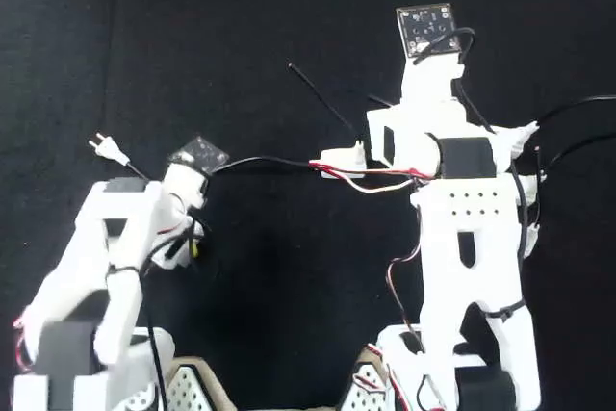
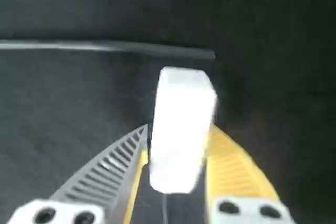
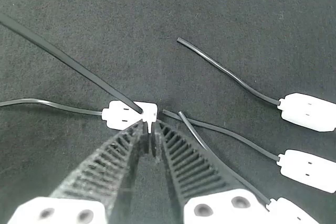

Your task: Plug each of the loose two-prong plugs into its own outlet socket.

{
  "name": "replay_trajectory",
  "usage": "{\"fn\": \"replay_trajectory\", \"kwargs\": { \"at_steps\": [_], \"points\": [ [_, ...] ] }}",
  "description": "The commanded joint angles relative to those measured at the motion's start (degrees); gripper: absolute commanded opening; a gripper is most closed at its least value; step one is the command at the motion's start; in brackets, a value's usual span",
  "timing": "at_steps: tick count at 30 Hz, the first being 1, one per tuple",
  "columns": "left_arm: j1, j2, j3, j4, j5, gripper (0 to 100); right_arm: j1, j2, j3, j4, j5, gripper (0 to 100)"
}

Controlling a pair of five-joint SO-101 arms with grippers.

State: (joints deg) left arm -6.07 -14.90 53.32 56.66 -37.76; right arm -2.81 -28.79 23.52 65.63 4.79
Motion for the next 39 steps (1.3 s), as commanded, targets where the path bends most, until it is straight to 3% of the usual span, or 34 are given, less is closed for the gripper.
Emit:
{"fn": "replay_trajectory", "kwargs": {
  "at_steps": [1, 4, 8, 18, 23, 30, 35, 39],
  "points": [
    [-0.92, 4.84, -5.58, 2.46, -0.18, 14, -0.88, -1.89, -0.31, -0.88, -0.18, 1.8],
    [-0.84, 8.35, -8.48, 4.04, -0.18, 13, -0.88, -1.89, -0.31, -0.88, -0.18, 1.8],
    [1.10, 7.91, -7.78, 4.31, -0.18, 3, -0.88, -1.89, -0.31, -0.97, -0.18, 1.8],
    [9.80, -11.78, 8.48, 4.57, 1.49, 3, -0.88, -1.63, -0.40, -1.05, -0.09, 1.8],
    [13.76, -17.32, 8.40, 12.04, 1.76, 3, -0.88, -1.54, -0.57, -1.05, -0.09, 1.8],
    [14.64, -13.36, 9.71, 4.75, 1.85, 3, -0.88, -1.63, -0.40, -1.05, -0.18, 1.8],
    [14.81, -7.74, 6.46, 4.84, 1.58, 4, -0.88, -1.63, -0.40, -1.05, -0.18, 1.8],
    [14.46, -5.63, 5.23, 6.33, 1.67, 12, -0.88, -1.63, -0.31, -1.05, -0.18, 1.8]
  ]
}}
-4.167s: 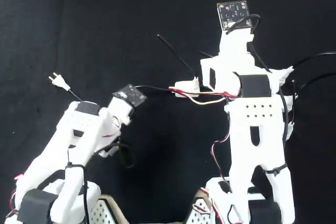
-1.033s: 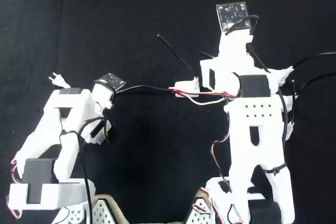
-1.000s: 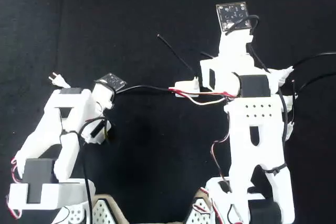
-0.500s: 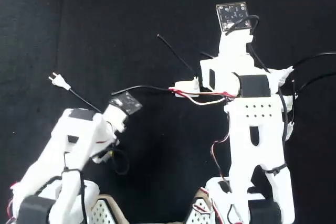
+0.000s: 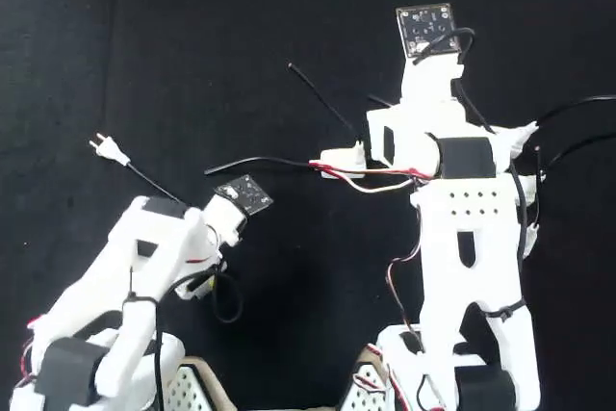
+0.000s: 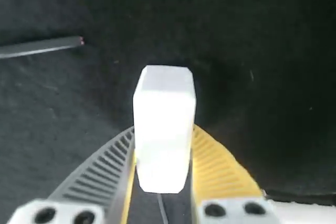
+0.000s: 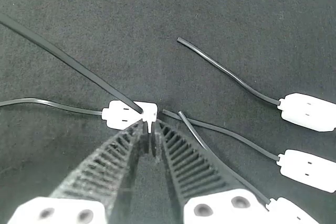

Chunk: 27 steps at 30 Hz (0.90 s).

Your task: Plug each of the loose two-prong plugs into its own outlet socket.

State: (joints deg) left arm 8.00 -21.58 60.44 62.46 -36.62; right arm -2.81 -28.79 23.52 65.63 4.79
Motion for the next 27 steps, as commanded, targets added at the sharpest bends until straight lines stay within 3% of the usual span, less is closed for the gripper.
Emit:
{"fn": "replay_trajectory", "kwargs": {
  "at_steps": [1, 27],
  "points": [
    [0.31, 1.14, -1.89, 0.53, 0.53, 13, -0.88, -1.63, -0.31, -1.05, -0.09, 1.8],
    [-4.44, 1.14, -5.85, 0.88, 0.97, 28, -0.88, -1.45, -0.31, -1.14, -0.09, 1.8]
  ]
}}
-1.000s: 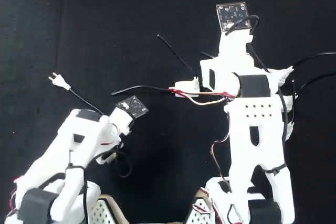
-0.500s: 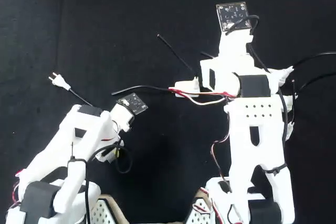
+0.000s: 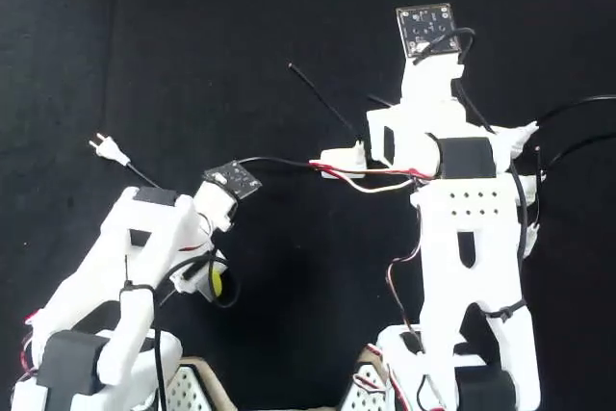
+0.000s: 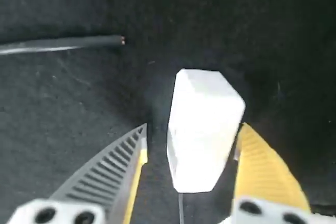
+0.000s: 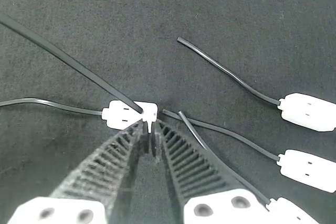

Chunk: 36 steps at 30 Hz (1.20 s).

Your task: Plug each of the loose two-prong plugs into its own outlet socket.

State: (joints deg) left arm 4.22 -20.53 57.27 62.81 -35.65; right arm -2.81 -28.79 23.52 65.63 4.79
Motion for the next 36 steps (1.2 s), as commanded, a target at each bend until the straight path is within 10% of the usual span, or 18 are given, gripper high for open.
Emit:
{"fn": "replay_trajectory", "kwargs": {
  "at_steps": [1, 26, 36],
  "points": [
    [-0.66, 0.09, -2.77, 0.44, -0.26, 28, -0.88, -1.45, -0.31, -1.14, -0.09, 1.8],
    [-1.45, -0.53, -21.76, 17.14, -3.16, 28, -0.88, -1.54, -0.31, -1.05, -0.09, 1.8],
    [18.95, -21.45, -13.32, 28.31, 4.75, 3, -0.88, -1.54, -0.31, -1.05, -0.09, 1.8]
  ]
}}
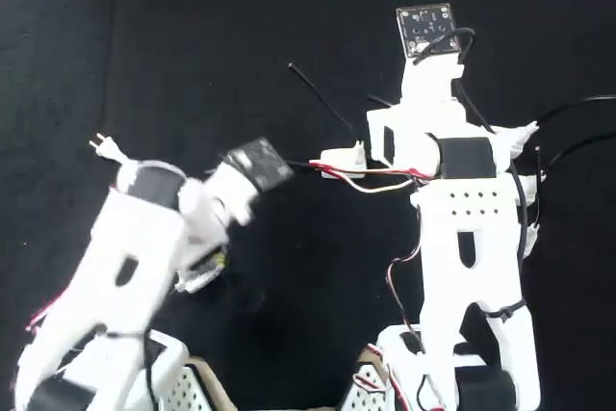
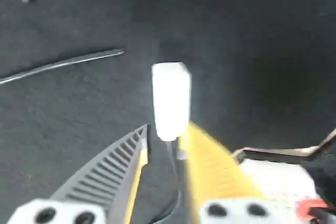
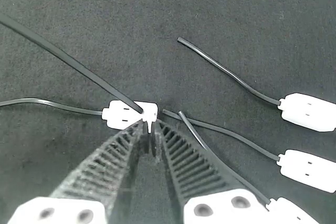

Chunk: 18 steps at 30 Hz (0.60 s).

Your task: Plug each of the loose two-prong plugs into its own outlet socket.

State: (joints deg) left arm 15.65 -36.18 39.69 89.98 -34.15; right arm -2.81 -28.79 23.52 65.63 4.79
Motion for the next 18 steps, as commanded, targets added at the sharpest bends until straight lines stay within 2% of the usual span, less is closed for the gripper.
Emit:
{"fn": "replay_trajectory", "kwargs": {
  "at_steps": [1, 4, 7, 11, 15, 18],
  "points": [
    [10.68, -7.03, 7.34, -0.88, 4.04, 4, -0.88, -1.54, -0.40, -1.05, -0.09, 1.8],
    [15.16, -7.30, 14.99, -10.02, 7.47, 4, -0.88, -1.54, -0.40, -1.14, -0.18, 1.8],
    [13.76, -4.04, 20.18, -14.51, 5.19, 4, -0.88, -1.54, -0.31, -1.14, -0.18, 1.8],
    [5.05, 0.62, 20.35, -17.14, 1.49, 4, -1.32, -1.54, -0.31, -1.14, -0.18, 1.8],
    [-4.88, 3.87, 18.86, -21.63, -6.59, 4, -1.93, -1.54, -0.22, -1.05, -0.18, 1.8],
    [-9.63, 5.36, 18.68, -24.70, -10.99, 4, -2.02, -1.45, -0.22, -1.05, -0.09, 1.8]
  ]
}}
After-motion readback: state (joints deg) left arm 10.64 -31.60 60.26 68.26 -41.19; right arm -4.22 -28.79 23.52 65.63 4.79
